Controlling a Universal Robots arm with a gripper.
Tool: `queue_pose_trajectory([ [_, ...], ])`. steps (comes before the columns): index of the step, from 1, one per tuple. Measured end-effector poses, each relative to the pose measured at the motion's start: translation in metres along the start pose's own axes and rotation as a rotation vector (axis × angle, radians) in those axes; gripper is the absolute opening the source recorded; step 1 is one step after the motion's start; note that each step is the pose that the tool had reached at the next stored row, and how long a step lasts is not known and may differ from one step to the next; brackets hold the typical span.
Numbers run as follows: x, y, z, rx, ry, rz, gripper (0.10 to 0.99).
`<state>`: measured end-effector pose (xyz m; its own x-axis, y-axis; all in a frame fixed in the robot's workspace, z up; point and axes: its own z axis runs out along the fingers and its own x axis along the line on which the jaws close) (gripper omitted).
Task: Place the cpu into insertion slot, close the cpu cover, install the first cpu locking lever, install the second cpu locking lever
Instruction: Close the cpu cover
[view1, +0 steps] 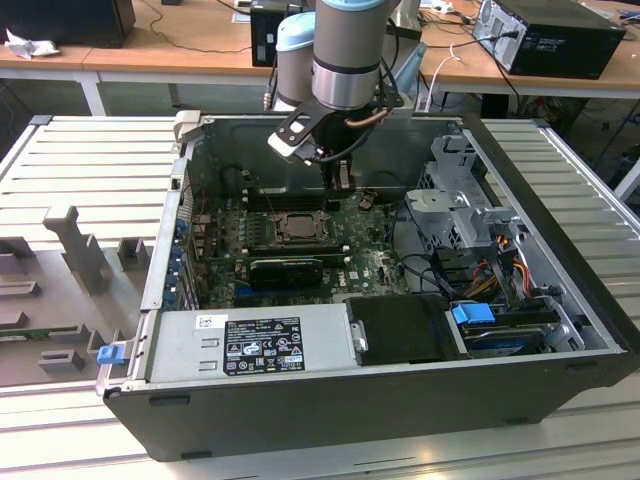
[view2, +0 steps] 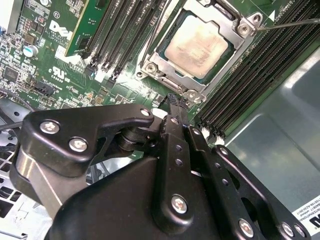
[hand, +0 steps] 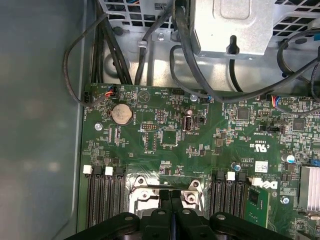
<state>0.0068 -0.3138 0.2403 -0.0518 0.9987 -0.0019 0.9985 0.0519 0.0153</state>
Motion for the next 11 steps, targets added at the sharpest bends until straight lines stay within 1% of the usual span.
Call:
queue_pose_trajectory([
  [11, 0.0001, -0.0023, 0.0000, 0.000, 0.0000, 0.000, 0.106],
])
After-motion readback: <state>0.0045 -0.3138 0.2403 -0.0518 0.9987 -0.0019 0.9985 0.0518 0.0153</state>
